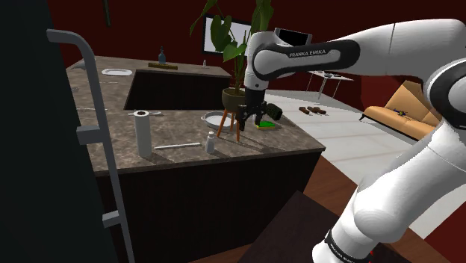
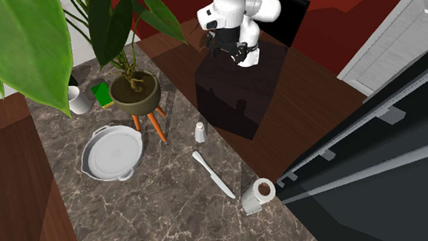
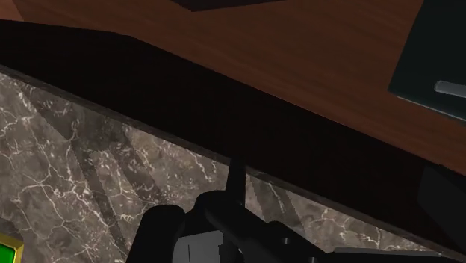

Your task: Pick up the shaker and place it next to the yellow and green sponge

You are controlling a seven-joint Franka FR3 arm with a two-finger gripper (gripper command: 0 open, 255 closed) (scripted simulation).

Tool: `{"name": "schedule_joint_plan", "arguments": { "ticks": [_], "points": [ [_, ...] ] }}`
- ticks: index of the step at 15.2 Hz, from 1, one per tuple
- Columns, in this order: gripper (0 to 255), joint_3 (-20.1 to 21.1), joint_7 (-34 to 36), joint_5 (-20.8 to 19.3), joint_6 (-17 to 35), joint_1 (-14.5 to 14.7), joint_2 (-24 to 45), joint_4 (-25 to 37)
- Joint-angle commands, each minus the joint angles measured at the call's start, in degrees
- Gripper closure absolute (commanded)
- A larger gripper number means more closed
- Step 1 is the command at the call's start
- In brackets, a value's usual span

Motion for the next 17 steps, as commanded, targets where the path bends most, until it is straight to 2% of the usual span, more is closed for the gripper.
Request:
{"name": "schedule_joint_plan", "arguments": {
  "ticks": [1, 10, 17],
  "points": [
    [0, 0.0, -0.1, -0.3, 1.2, 0.0, 4.8, 3.4],
    [0, 0.0, -0.3, -1.7, 3.1, 0.0, 25.5, 21.3],
    [0, -0.1, -0.7, -2.6, -0.1, 0.3, 43.4, 41.8]
  ]
}}
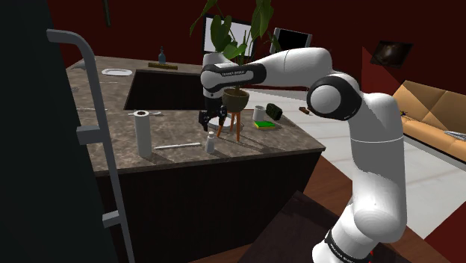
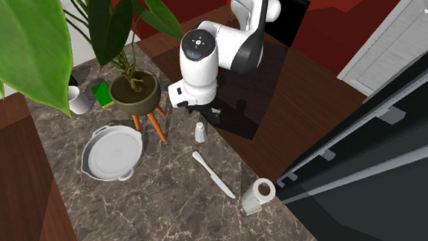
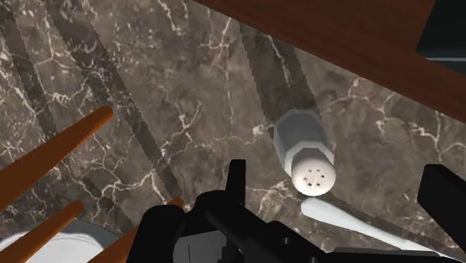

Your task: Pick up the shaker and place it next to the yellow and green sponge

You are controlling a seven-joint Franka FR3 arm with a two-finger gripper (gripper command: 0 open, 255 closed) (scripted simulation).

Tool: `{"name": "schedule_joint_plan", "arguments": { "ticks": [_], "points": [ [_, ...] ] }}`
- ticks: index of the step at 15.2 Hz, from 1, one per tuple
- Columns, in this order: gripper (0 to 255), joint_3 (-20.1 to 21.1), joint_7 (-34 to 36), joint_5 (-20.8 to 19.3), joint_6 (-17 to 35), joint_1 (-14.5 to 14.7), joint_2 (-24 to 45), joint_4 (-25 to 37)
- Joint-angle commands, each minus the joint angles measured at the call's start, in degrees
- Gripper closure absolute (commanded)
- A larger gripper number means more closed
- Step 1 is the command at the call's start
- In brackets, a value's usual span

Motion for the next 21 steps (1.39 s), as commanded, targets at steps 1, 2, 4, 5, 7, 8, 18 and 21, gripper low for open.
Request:
{"name": "schedule_joint_plan", "arguments": {
  "ticks": [1, 2, 4, 5, 7, 8, 18, 21],
  "points": [
    [0, -0.1, -0.2, -0.2, -1.2, 0.1, 4.4, 5.5],
    [0, -0.1, -0.2, -0.2, -0.4, 0.0, 4.5, 4.7],
    [0, -0.1, -0.1, -0.2, 1.1, 0.0, 4.5, 3.3],
    [0, -0.1, -0.1, -0.3, 1.8, 0.0, 4.6, 2.6],
    [0, -0.1, -0.1, -0.3, 3.3, -0.1, 4.7, 1.3],
    [0, -0.1, -0.1, -0.3, 4.0, -0.1, 4.8, 0.7],
    [255, -0.1, -0.1, -0.3, 4.4, -0.1, 4.9, 0.4],
    [255, -0.1, -0.1, -0.3, 4.4, -0.1, 4.9, 0.3]
  ]
}}
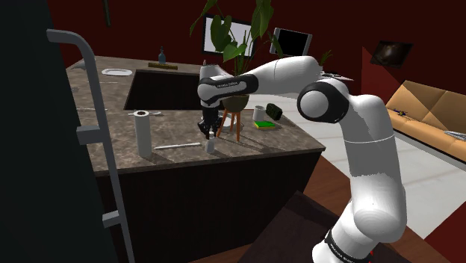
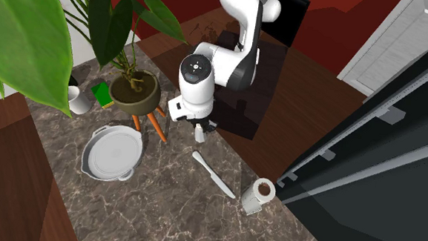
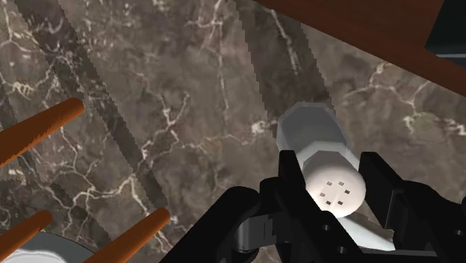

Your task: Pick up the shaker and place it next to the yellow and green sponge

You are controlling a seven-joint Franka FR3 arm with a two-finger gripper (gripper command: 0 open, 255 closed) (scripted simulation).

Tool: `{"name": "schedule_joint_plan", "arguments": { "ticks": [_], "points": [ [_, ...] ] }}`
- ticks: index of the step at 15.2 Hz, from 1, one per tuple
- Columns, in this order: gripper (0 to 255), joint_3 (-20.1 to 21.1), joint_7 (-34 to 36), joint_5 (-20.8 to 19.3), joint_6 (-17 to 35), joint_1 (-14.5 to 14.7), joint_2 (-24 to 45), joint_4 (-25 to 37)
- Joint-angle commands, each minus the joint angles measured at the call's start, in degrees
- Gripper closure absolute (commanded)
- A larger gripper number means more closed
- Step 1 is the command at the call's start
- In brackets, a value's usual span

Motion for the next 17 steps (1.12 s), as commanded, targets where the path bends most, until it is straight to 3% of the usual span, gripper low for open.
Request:
{"name": "schedule_joint_plan", "arguments": {
  "ticks": [1, 5, 17],
  "points": [
    [255, 0.0, 0.0, 0.0, 0.0, 0.0, 0.0, 0.0],
    [255, 0.0, 0.0, 0.0, 0.0, 0.0, 0.0, 0.0],
    [255, 0.0, -0.4, 0.1, -8.2, 0.0, -1.7, 6.5]
  ]
}}
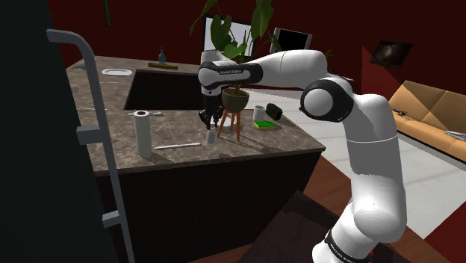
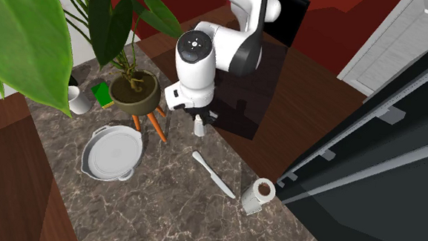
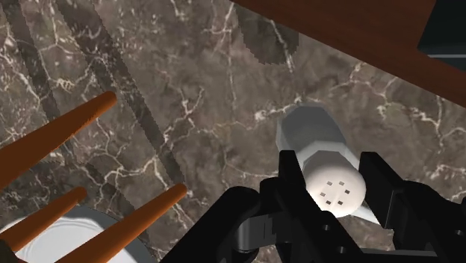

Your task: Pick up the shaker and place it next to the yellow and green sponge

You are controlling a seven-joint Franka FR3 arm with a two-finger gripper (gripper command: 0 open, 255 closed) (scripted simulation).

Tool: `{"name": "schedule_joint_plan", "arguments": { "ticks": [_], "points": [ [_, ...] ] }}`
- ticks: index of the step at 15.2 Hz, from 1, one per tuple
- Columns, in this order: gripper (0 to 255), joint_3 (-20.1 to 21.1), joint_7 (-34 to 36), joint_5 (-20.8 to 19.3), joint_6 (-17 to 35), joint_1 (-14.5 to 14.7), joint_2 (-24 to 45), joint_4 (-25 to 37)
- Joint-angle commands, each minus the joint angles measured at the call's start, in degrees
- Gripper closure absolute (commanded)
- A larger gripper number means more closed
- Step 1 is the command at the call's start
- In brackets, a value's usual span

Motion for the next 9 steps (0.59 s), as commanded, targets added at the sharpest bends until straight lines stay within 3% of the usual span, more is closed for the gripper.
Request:
{"name": "schedule_joint_plan", "arguments": {
  "ticks": [1, 9],
  "points": [
    [255, 0.0, -0.2, 0.0, -1.7, -0.1, 0.0, 1.7],
    [255, 0.0, -0.5, 0.1, -8.0, 0.0, 0.2, 8.2]
  ]
}}
